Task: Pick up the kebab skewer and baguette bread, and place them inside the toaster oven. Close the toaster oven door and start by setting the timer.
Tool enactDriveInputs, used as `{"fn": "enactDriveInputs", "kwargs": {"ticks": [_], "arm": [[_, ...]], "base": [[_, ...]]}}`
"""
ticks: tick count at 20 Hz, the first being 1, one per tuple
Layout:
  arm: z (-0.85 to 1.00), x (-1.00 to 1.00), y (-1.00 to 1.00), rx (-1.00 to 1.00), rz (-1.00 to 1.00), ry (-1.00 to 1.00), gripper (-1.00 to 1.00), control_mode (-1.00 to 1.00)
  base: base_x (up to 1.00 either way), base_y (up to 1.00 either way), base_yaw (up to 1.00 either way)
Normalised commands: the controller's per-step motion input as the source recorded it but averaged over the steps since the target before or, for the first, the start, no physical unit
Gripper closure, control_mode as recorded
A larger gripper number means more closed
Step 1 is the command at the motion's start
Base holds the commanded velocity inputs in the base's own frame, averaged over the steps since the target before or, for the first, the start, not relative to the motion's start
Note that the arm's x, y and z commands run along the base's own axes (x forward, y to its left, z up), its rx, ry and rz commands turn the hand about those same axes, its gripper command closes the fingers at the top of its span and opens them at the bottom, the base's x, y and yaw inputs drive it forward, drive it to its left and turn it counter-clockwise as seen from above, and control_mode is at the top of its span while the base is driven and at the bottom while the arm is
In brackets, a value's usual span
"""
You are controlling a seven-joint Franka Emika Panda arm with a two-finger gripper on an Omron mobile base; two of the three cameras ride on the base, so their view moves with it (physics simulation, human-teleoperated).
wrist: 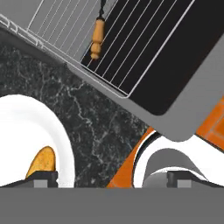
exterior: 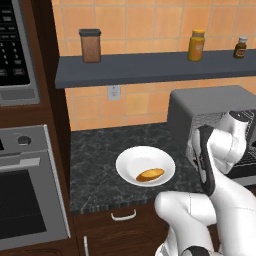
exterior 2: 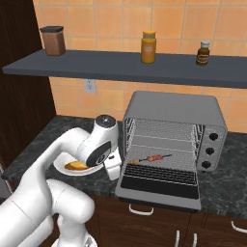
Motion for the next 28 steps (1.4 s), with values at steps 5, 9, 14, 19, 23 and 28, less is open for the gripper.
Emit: {"fn": "enactDriveInputs", "kwargs": {"ticks": [5, 9, 14, 19, 23, 28], "arm": [[0.03, 0.05, 1.0, 0.0, 0.0, 0.0, -1.0, -1.0], [0.0, 0.33, 0.88, 0.0, 0.0, 0.02, -1.0, -1.0], [-0.02, 0.44, 0.48, 0.0, 0.0, 0.01, -1.0, -1.0], [-0.11, 0.46, 0.06, 0.0, 0.0, 0.06, -1.0, -1.0], [-0.15, 0.36, 0.06, 0.0, 0.0, 0.06, -1.0, -1.0], [-0.25, 0.09, 0.05, 0.01, 0.01, 0.07, -1.0, -1.0]], "base": [[0.0, 0.0, 0.0], [0.0, 0.0, 0.0], [0.0, 0.0, 0.0], [0.0, 0.0, 0.0], [0.0, 0.0, 0.0], [0.0, 0.0, 0.0]]}}
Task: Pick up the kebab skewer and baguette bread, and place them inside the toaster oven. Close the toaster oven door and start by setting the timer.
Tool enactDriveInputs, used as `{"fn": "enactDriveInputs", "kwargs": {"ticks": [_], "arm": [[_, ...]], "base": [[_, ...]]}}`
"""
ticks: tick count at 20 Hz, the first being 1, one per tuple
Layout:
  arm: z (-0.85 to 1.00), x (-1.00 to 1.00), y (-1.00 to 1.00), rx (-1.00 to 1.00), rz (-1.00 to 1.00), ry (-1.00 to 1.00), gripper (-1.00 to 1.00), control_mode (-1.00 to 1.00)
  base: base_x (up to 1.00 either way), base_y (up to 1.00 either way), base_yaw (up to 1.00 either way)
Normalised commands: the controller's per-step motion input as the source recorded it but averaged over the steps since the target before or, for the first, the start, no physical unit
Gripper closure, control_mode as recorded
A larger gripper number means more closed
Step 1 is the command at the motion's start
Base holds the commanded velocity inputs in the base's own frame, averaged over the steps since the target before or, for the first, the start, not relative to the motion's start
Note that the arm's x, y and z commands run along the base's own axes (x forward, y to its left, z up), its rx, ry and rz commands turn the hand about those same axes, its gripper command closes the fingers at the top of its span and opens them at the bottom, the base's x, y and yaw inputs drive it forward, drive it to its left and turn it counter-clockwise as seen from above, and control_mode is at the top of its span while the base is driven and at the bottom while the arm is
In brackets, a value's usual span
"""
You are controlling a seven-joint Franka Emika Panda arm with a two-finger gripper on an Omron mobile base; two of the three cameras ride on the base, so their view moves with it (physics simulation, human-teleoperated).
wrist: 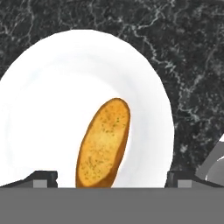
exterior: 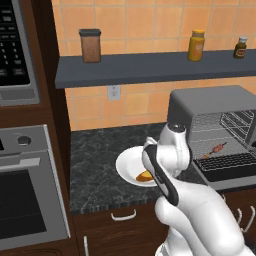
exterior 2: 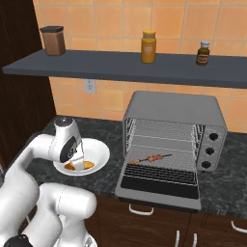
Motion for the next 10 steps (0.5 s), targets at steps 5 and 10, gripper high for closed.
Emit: {"fn": "enactDriveInputs", "kwargs": {"ticks": [5, 10], "arm": [[-0.33, 0.06, 0.07, 0.04, 0.02, 0.09, -1.0, -1.0], [-0.3, 0.02, 0.11, 0.03, 0.01, 0.05, -1.0, -1.0]], "base": [[0.0, 0.0, 0.0], [0.0, 0.0, 0.0]]}}
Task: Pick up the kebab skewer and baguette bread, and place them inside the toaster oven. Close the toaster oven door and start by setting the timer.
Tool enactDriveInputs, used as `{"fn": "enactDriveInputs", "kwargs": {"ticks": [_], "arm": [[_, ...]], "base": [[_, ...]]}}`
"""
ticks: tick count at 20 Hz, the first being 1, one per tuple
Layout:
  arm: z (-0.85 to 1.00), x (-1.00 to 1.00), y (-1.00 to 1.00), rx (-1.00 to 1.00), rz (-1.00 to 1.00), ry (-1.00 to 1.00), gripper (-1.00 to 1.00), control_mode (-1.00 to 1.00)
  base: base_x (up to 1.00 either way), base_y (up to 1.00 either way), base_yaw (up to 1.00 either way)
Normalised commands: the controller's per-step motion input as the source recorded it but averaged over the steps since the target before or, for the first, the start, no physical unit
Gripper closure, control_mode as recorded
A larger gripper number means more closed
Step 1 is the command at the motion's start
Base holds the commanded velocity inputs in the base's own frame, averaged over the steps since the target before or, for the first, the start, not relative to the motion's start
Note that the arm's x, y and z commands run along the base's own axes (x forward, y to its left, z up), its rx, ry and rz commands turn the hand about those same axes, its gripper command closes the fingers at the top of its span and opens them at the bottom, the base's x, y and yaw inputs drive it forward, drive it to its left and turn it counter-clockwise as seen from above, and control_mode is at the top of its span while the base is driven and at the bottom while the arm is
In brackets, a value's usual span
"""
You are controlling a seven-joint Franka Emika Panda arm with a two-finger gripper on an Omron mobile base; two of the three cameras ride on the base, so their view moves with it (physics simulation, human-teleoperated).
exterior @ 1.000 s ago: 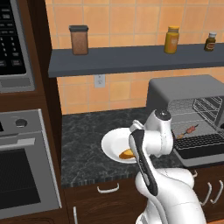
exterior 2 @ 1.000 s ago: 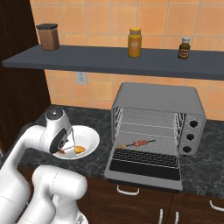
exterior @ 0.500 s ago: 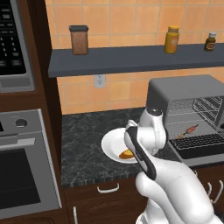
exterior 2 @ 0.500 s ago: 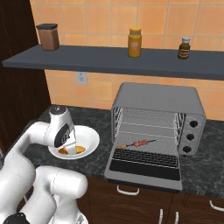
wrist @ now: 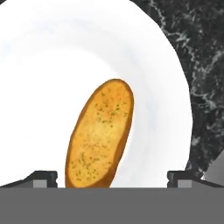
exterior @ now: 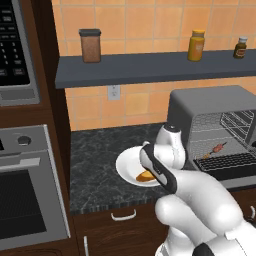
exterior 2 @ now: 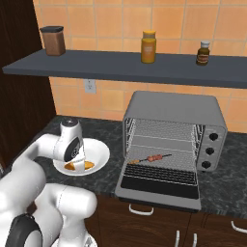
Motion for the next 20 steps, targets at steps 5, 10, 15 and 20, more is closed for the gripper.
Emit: {"fn": "enactDriveInputs", "kwargs": {"ticks": [5, 10, 15, 20], "arm": [[-0.24, 0.12, 0.14, 0.0, 0.01, 0.04, -1.0, -1.0], [-0.32, 0.11, 0.13, 0.0, 0.0, 0.03, -1.0, -1.0], [-0.33, 0.13, 0.05, 0.0, 0.0, 0.02, -1.0, -1.0], [-0.19, 0.09, 0.03, 0.0, 0.0, 0.0, -1.0, -1.0]], "base": [[0.0, 0.0, 0.0], [0.0, 0.0, 0.0], [0.0, 0.0, 0.0], [0.0, 0.0, 0.0]]}}
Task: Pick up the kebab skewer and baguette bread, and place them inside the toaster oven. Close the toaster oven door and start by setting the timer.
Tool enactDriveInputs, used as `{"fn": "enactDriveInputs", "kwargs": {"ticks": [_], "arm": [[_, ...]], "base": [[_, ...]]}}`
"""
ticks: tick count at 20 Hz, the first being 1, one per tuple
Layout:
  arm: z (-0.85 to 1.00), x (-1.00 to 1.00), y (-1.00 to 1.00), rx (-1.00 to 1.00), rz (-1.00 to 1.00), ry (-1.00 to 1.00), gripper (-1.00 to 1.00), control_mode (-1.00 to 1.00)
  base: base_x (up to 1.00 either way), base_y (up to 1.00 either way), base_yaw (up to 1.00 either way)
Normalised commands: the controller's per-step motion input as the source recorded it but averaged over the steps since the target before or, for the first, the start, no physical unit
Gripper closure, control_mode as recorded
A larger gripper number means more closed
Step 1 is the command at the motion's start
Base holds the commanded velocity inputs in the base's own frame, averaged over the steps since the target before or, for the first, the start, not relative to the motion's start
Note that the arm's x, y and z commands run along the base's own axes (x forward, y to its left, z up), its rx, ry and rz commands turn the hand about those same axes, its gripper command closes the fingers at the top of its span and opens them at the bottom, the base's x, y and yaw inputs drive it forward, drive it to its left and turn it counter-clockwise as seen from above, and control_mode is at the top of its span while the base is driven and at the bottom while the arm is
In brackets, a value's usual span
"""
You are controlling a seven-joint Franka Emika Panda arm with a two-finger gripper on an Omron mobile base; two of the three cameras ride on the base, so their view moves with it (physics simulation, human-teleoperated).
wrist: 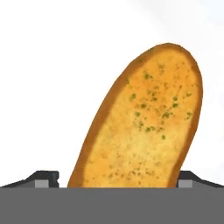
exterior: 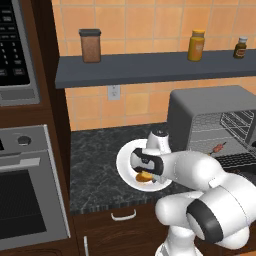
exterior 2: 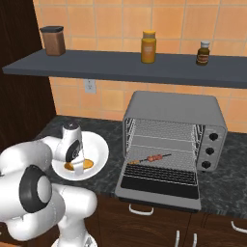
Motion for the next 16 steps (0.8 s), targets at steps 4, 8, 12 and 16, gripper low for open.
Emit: {"fn": "enactDriveInputs", "kwargs": {"ticks": [4, 8, 12, 16], "arm": [[-0.27, 0.03, 0.07, 0.0, 0.0, 0.01, 1.0, -1.0], [-0.12, -0.13, 0.0, 0.0, 0.02, 0.02, 1.0, -1.0], [0.36, -0.59, -0.43, 0.01, 0.16, 0.0, 1.0, -1.0], [0.85, -0.67, -0.85, 0.01, 0.25, 0.0, 1.0, -1.0]], "base": [[0.0, 0.0, 0.0], [0.0, 0.0, 0.0], [0.0, 0.0, 0.0], [0.0, 0.0, 0.0]]}}
